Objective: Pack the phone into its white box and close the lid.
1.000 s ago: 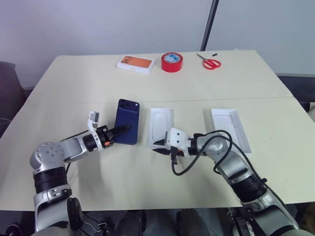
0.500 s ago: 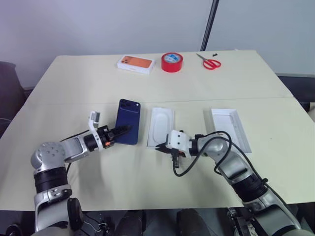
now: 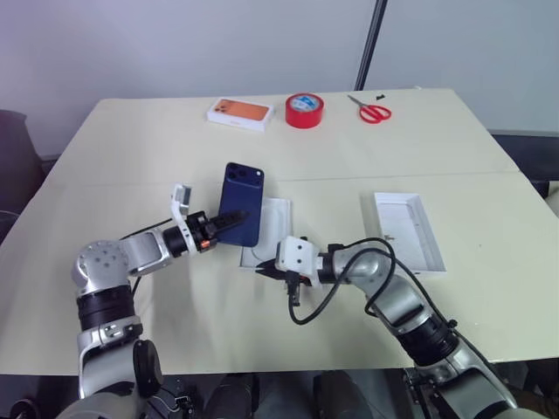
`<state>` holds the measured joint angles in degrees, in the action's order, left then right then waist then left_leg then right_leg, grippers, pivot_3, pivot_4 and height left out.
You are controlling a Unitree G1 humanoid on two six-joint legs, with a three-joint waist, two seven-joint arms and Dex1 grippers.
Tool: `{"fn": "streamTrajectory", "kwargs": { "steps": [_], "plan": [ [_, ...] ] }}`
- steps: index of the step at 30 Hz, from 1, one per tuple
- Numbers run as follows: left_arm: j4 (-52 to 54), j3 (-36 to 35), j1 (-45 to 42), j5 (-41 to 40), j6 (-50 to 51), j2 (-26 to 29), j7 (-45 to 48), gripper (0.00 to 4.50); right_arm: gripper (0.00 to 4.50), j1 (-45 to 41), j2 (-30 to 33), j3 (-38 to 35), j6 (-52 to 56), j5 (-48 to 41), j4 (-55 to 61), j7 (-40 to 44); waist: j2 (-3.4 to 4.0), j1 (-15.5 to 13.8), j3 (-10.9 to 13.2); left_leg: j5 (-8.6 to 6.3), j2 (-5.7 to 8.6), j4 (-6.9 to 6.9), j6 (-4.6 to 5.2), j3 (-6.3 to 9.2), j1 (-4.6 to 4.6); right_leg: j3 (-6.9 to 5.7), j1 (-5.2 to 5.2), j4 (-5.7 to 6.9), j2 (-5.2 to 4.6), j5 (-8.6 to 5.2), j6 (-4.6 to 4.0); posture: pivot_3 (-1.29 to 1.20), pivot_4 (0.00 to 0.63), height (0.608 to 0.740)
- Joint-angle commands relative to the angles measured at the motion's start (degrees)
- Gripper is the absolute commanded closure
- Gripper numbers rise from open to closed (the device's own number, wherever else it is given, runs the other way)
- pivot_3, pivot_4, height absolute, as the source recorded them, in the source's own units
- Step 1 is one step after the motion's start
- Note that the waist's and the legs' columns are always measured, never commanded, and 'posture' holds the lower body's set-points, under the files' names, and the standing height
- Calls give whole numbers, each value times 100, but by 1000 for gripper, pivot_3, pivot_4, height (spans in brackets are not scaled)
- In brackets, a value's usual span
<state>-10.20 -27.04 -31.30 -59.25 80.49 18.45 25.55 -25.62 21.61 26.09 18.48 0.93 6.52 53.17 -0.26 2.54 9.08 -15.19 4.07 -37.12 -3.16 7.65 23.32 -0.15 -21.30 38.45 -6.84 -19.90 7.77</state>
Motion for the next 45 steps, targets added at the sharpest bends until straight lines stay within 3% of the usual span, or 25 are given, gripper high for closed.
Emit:
{"fn": "streamTrajectory", "kwargs": {
  "steps": [1, 3, 8, 9, 12, 18, 27, 37, 40, 45],
  "plan": [
    [258, 83, 85, -83, -74, -59, 7, 4500, 3774, -76, -20, -146, 96, -216, 184, 66, 0, -4, 0, 0, 0, -1, 0, 0, 0, 0, 0, 0, 0, 0, 0, 0, 150, 740],
    [334, 173, 191, -82, -102, -116, -6, 4500, 2964, -83, 9, -152, 56, -214, 207, 79, 0, -5, 0, 0, 0, -1, 0, 1, 0, 0, 0, 0, 0, 0, 0, 0, 150, 740],
    [413, 429, 365, 35, -291, -105, 70, 4500, 346, 5, 139, -366, 237, -661, 612, 329, -1, -9, 0, 0, 0, -1, 0, 0, 1, 0, 1, -1, -1, 0, 0, 0, 150, 740],
    [399, 436, 362, 24, -304, -99, 79, 4500, 31, 14, 182, -435, 324, -811, 711, 417, -1, -4, 0, 0, 0, -1, 0, 0, 1, 0, 1, -1, -1, 0, 0, 0, 150, 740],
    [401, 606, 388, 160, -450, -35, 186, 4500, 31, 51, 446, -918, 501, -1291, 1017, 611, -1, -9, 0, 0, 0, 0, 0, 0, 1, 0, 0, -1, 0, 0, 0, 0, 150, 740],
    [405, 731, 388, 184, -533, -133, 165, 4500, 31, 155, 912, -1345, 367, -1323, 748, 516, -2, -39, 1, -1, 2, -1, 1, 0, 1, -1, 7, -8, -2, 0, 0, 0, 150, 740],
    [566, 815, 366, 4, -124, 97, 246, 191, 0, 107, 755, -1221, 180, -1130, 522, 189, -1, -12, 0, 0, 1, -1, 1, -1, 0, -1, 7, -4, -1, 0, 0, 0, 150, 740],
    [940, 1130, 282, 59, -106, 818, 649, 191, 0, 65, 714, -1199, 57, -1077, 379, 113, -1, -6, 0, 0, 0, 0, 1, 0, -1, -1, 5, -3, 0, 0, 0, 0, 150, 740],
    [1239, 1681, 348, 506, -489, 1142, 864, 191, 0, 62, 682, -1167, 51, -1062, 356, 92, -1, -11, 1, 0, 0, 0, 1, 1, 0, -1, 7, -5, 0, 0, 0, 0, 150, 740],
    [1296, 1907, 144, 625, -625, 1053, 905, 191, 0, 28, 568, -1090, 69, -1047, 352, 54, -1, -15, 0, 0, 0, 0, 1, 1, 0, 0, 7, -5, -1, 0, 0, 0, 150, 740]
  ]
}}
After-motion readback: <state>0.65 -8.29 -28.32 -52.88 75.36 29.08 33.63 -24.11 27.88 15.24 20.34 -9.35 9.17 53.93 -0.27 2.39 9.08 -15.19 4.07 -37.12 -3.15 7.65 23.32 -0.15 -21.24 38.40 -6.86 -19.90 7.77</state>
